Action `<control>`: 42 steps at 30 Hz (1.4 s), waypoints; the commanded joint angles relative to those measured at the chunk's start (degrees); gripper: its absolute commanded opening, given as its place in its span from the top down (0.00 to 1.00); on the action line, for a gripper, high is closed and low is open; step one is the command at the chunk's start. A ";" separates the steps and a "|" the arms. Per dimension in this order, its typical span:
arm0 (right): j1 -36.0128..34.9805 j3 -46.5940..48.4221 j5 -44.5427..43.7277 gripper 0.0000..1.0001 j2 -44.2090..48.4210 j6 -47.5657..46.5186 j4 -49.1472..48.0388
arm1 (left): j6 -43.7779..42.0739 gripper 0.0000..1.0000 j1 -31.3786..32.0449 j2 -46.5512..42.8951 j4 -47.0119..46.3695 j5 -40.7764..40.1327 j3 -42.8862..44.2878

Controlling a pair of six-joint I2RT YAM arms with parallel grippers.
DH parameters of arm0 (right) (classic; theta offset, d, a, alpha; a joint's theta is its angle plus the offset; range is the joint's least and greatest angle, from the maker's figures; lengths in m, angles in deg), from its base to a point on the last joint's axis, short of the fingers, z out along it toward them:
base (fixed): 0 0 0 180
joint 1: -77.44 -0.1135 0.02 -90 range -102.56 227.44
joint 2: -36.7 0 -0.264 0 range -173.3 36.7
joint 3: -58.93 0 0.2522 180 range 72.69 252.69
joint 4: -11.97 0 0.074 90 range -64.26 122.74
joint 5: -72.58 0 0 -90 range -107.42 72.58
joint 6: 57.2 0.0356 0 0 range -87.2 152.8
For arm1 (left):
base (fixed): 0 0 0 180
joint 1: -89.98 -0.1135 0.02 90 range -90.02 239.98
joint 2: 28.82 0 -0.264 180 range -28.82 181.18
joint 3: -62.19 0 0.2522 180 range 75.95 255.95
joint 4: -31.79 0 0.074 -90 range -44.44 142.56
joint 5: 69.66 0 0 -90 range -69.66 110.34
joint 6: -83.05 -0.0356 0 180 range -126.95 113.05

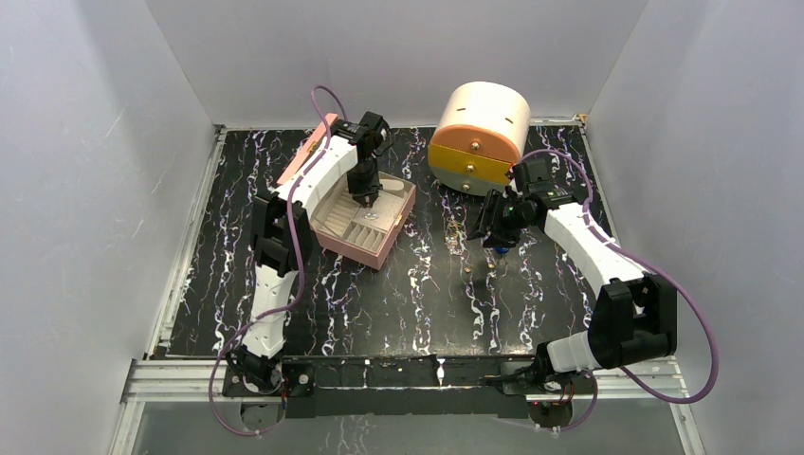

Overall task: Organize the mixed jewelry
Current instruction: Place the jewelry in the jewelry box.

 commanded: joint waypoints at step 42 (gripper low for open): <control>-0.22 -0.68 -0.20 0.44 1.97 -1.12 -1.35 | -0.10 0.96 0.27 -1.37 -3.39 2.23 -2.62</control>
